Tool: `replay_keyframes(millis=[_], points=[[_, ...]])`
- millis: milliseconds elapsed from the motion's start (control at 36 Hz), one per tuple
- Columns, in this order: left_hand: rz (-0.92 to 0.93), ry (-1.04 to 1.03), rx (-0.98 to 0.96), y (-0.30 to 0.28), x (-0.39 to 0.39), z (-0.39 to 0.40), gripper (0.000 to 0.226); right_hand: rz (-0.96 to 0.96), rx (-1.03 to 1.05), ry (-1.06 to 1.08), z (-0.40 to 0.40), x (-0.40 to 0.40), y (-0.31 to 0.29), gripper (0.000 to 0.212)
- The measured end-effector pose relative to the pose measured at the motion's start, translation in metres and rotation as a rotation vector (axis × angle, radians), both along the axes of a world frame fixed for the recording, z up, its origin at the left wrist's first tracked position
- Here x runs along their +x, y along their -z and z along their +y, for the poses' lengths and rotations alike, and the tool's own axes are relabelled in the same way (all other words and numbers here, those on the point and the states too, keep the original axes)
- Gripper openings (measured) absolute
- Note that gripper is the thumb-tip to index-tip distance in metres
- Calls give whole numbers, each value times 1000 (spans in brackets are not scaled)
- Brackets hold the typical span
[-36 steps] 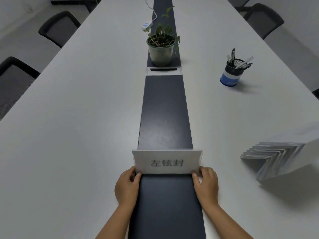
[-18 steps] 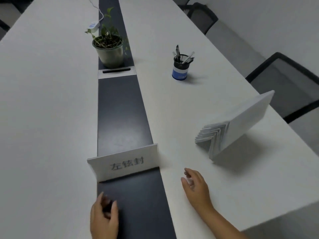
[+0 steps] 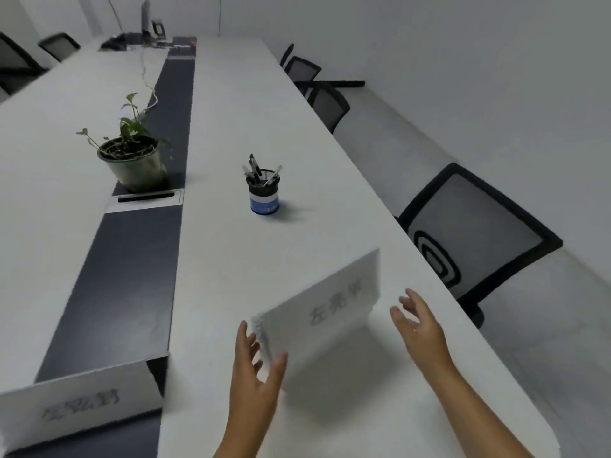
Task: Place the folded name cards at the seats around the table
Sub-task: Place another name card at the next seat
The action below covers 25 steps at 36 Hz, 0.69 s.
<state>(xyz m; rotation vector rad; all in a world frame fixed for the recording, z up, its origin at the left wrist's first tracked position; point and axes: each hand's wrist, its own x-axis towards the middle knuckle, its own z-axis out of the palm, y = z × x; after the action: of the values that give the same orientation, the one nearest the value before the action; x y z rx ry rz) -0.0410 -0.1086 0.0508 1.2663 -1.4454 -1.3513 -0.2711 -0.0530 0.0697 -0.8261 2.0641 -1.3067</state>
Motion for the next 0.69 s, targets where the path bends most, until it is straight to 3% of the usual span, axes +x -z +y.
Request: replay_keyframes(millis=[139, 250, 333, 389, 472, 611, 694], points=[[1, -173, 53, -3, -32, 1, 66, -113, 112, -427, -45, -37, -5, 64], [-24, -264, 67, -9, -41, 2, 58, -181, 124, -553, -68, -47, 3, 71], [-54, -296, 60, -10, -44, -1, 86, -285, 77, -599, -76, -49, 6, 65], [-73, -336, 72, -11, -45, -6, 98, -320, 39, -613, -78, -47, 7, 52], [-96, -354, 102, -15, -51, -13, 76, -332, -7, -587, -80, -47, 7, 50], [-66, -231, 93, -20, -72, -7, 80, -383, -68, -472, -54, -77, 4, 44], [-69, -82, 94, -29, -114, 1, 85, -369, -73, -294, -10, -118, 7, 42]])
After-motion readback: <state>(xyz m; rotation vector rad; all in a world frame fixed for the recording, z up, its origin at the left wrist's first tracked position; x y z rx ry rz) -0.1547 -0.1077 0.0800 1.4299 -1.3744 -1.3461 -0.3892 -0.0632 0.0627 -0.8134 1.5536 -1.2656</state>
